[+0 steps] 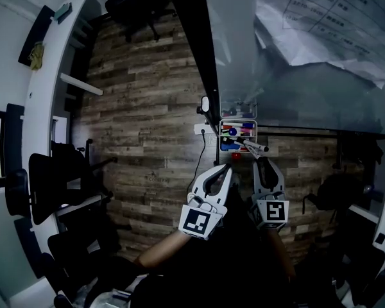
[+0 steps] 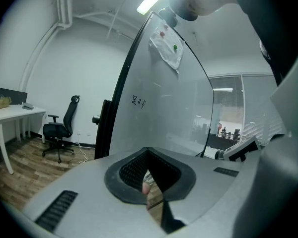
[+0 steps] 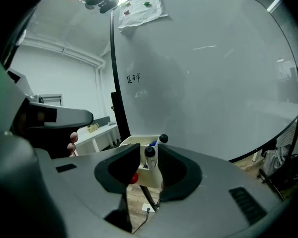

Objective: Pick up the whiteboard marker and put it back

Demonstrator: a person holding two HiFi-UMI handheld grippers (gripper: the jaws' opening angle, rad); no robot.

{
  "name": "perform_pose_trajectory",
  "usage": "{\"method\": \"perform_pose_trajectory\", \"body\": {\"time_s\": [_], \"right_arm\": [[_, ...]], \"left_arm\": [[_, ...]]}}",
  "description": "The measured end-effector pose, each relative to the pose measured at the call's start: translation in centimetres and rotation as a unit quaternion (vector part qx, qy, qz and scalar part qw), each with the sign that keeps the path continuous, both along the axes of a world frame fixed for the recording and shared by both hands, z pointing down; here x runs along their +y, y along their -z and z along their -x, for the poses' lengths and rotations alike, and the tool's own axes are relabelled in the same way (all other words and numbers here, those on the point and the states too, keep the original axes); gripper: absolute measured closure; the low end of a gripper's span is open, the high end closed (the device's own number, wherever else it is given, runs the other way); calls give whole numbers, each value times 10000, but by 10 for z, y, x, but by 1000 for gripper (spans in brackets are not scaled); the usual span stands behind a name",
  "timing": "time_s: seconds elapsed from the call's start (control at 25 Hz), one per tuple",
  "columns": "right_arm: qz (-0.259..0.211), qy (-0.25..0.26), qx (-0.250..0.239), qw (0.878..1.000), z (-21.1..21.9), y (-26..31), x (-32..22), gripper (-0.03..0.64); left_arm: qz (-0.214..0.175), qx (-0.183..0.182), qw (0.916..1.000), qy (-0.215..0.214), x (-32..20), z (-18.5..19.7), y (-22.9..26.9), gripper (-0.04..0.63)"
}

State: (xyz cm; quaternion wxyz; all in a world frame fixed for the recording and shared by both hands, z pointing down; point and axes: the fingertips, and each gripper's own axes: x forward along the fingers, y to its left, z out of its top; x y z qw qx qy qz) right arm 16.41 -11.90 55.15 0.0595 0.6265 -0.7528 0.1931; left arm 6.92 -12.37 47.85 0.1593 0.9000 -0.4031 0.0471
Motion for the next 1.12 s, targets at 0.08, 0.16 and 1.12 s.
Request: {"method": "perform_pose_trajectory", "body": {"time_s": [0.08, 0.16, 1.12], "right_arm": [[38, 62, -4, 10000, 2, -3, -2, 502], [89, 92, -18, 9999, 4, -4, -5, 500], [-30, 26, 119, 9999, 5, -3, -6, 534]], "left_arm": [[43, -13, 10000, 37, -2, 1, -2, 588], [53, -26, 10000, 63, -4, 2, -4, 588], [52, 1, 9998, 170, -8, 16, -7, 588]]}}
